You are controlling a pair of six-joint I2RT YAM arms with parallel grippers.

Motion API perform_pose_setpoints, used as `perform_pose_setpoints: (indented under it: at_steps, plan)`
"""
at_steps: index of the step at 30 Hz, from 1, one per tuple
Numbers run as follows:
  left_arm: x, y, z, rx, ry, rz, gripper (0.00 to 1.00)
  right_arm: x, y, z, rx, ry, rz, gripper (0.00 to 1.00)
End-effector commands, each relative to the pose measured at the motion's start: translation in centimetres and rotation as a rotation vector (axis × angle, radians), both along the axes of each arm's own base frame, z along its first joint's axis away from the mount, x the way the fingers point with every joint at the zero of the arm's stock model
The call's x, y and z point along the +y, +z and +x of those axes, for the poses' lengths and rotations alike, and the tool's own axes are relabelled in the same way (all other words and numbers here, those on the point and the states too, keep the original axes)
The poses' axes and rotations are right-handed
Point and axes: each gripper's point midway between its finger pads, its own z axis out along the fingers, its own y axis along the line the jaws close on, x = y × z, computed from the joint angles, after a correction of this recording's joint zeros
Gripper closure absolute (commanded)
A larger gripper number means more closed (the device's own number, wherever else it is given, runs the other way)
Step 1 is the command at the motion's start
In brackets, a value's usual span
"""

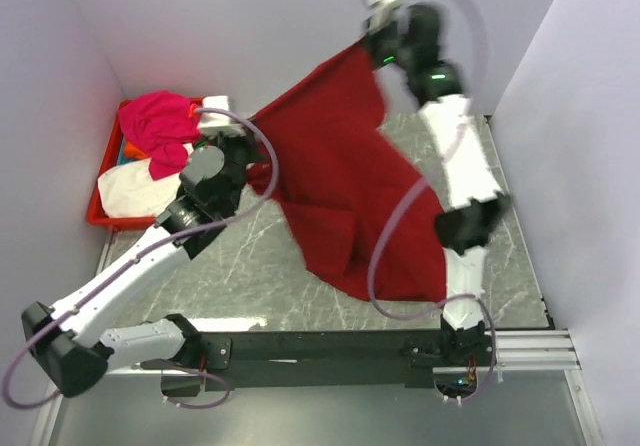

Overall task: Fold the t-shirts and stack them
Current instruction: Flatten the tshirt out

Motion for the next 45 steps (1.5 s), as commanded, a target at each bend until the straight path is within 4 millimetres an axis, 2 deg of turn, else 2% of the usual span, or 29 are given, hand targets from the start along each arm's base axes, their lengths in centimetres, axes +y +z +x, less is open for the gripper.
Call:
perform_pose_setpoints:
  at_steps: [1,2,3,4,5,6,7,8,9,10,11,12,13,14,15,16,17,19,20,21,22,23,25,26,31,32,38,45]
  plan:
    - [7.0,-8.4,3.5,0.224,0.189,-0.225,1.0,5.3,-5.9,3.4,0.038,-0.038,-0.007,1.0]
    - [6.3,-10.9,4.3,0.296,0.12,-0.279,1.0,5.7,-7.9,4.5,0.051,-0.081,-0.028,0.87]
    - [8.3,-15.3,5.9,0.397,0.163,-0.274,0.96,6.5,-12.1,5.6,0.108,-0.096,-0.07,0.5]
    - [8.6,-17.3,6.5,0.457,0.155,-0.279,0.86,6.8,-14.1,5.6,0.154,-0.106,-0.09,0.42]
    - [9.0,-19.0,7.1,0.514,0.159,-0.289,0.75,6.8,-15.2,5.6,0.184,-0.105,-0.095,0.39]
    - [9.6,-20.5,8.4,0.572,0.176,-0.276,0.56,6.2,-15.8,5.4,0.212,-0.109,-0.103,0.36]
    - [10.0,-21.6,8.5,0.62,0.191,-0.249,0.49,4.6,-16.3,5.1,0.249,-0.116,-0.107,0.36]
    - [10.0,-20.8,9.0,0.608,0.186,-0.244,0.46,3.6,-18.9,4.3,0.32,-0.104,-0.135,0.35]
    - [9.7,-20.3,9.3,0.598,0.167,-0.241,0.38,3.1,-16.3,2.4,0.301,-0.04,-0.116,0.34]
    - [9.4,-19.4,9.4,0.58,0.141,-0.232,0.32,1.9,-16.5,1.4,0.309,-0.011,-0.146,0.34]
    - [9.0,-18.0,9.5,0.551,0.108,-0.204,0.23,-0.6,-19.6,0.1,0.39,0.0,-0.181,0.34]
    - [7.5,-16.8,9.1,0.536,0.015,-0.192,0.15,-1.3,-17.7,-1.9,0.375,0.067,-0.166,0.34]
    - [6.8,-16.1,8.9,0.52,-0.031,-0.175,0.11,-2.5,-19.1,-3.6,0.436,0.102,-0.199,0.34]
    - [6.3,-15.4,8.7,0.505,-0.077,-0.133,0.09,-5.3,-20.7,-4.4,0.504,0.096,-0.198,0.34]
    - [5.0,-15.1,8.0,0.5,-0.158,-0.105,0.01,-6.5,-21.5,-5.6,0.55,0.109,-0.202,0.34]
    - [3.6,-15.1,7.1,0.508,-0.255,-0.068,0.01,-7.2,-23.2,-7.7,0.632,0.177,-0.217,0.34]
    - [3.1,-15.8,6.3,0.54,-0.284,-0.051,0.01,-9.5,-25.1,-8.8,0.702,0.16,-0.216,0.34]
    - [1.7,-17.7,4.6,0.602,-0.337,-0.011,0.01,-11.6,-27.7,-10.5,0.78,0.156,-0.25,0.34]
    - [1.5,-18.5,3.4,0.635,-0.35,0.005,0.01,-12.5,-29.8,-11.7,0.839,0.146,-0.254,0.34]
    - [0.4,-19.2,2.2,0.653,-0.39,0.026,0.01,-13.5,-30.5,-12.1,0.855,0.125,-0.254,0.34]
    - [0.1,-19.7,1.4,0.665,-0.398,0.038,0.01,-13.8,-31.3,-12.2,0.858,0.11,-0.274,0.34]
    - [0.0,-20.6,0.0,0.686,-0.41,0.049,0.01,-15.4,-32.8,-12.5,0.896,0.07,-0.273,0.34]
    - [-0.8,-22.5,-2.5,0.741,-0.451,0.076,0.0,-16.6,-34.0,-12.3,0.916,0.017,-0.298,0.34]
    - [-1.0,-22.3,-3.4,0.737,-0.46,0.073,0.01,-17.1,-35.1,-12.1,0.939,-0.002,-0.302,0.35]
    - [-0.5,-23.9,-6.2,0.783,-0.466,0.033,0.01,-18.5,-37.5,-10.6,0.995,-0.084,-0.331,0.39]
    - [-0.2,-23.8,-6.3,0.776,-0.455,0.027,0.0,-18.9,-38.4,-10.7,1.015,-0.098,-0.345,0.4]
    - [0.0,-24.5,-5.8,0.78,-0.432,0.04,0.01,-20.4,-40.3,-10.6,1.03,-0.177,-0.398,0.4]
    - [0.3,-23.9,-3.6,0.752,-0.378,0.092,0.01,-22.3,-40.2,-9.2,1.018,-0.225,-0.38,0.41]
